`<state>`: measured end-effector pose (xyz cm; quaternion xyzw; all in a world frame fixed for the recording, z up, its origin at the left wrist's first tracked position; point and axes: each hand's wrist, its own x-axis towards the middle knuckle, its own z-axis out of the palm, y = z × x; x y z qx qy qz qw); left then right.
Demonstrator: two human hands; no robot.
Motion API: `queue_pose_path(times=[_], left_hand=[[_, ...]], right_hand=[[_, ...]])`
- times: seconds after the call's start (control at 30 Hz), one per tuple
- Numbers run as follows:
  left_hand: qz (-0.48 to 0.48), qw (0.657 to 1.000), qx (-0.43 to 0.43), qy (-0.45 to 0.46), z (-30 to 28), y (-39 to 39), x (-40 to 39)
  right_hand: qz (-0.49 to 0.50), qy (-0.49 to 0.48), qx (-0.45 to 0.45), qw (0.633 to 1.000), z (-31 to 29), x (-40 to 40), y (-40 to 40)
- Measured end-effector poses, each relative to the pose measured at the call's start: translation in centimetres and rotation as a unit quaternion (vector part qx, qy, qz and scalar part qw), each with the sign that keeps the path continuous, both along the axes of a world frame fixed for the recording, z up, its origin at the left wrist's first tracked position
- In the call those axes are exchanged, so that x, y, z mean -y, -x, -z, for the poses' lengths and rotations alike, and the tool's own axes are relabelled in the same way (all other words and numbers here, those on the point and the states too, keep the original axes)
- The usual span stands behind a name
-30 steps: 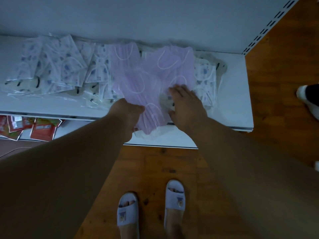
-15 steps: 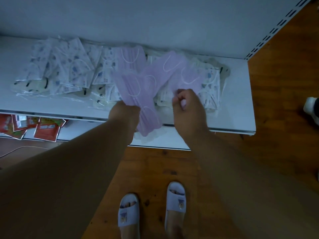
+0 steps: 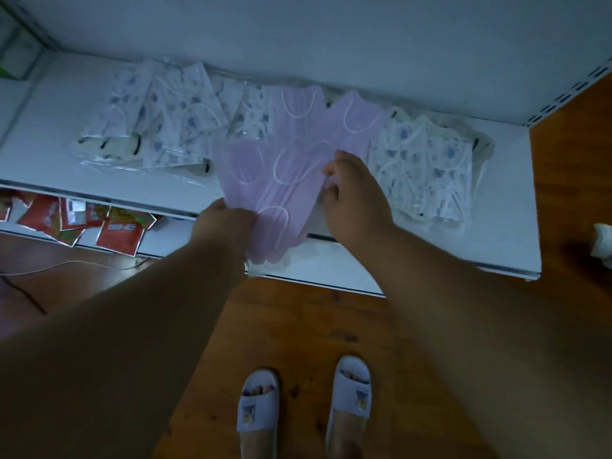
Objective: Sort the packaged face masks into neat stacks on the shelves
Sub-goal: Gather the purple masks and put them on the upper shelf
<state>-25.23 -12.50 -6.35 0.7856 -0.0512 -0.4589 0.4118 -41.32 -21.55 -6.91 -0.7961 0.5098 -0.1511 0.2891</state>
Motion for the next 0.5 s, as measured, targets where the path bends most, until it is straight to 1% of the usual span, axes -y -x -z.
queue_pose_path(times=[0.07,0.17,0.23,0.27,0.3,0.37,0.43,0.47,0.5], left_hand=[[-0.031,0.999,0.039,-0.004,-0.6,-1.0,-0.4],[-0.047,0.997,0.067,0.000,-1.0,-1.9,-0.7],[-0.026,0.996,0.087,-0.003,-0.8,-2.2,-1.1],[-0.024,0.995,0.093,-0.008,-0.7,-2.4,-1.1],[-0.032,0.994,0.100,-0.010,-0.4,-2.6,-1.2],[-0.051,0.993,0.107,-0.010,-0.5,-3.1,-1.3],[-0.055,0.993,0.106,-0.017,-0.4,-3.5,-1.2],[-0.048,0.995,0.081,-0.019,-0.7,-3.4,-1.1],[-0.045,0.999,0.031,-0.004,-1.0,-3.2,-0.9]], right_hand=[[-0.039,-0.024,-0.045,0.998,0.4,0.6,-1.2],[-0.075,0.002,-0.133,0.988,1.4,0.7,-2.8],[-0.070,0.042,-0.196,0.977,1.9,0.3,-3.0],[-0.061,0.060,-0.215,0.973,2.0,0.1,-2.9],[-0.050,0.073,-0.216,0.972,2.1,0.0,-2.7],[-0.014,0.087,-0.159,0.983,2.2,0.0,-2.2],[0.062,0.069,-0.065,0.994,1.5,0.2,-2.2],[0.091,0.061,-0.012,0.994,0.9,0.1,-2.4],[0.090,0.062,0.032,0.993,0.4,-0.2,-2.9]])
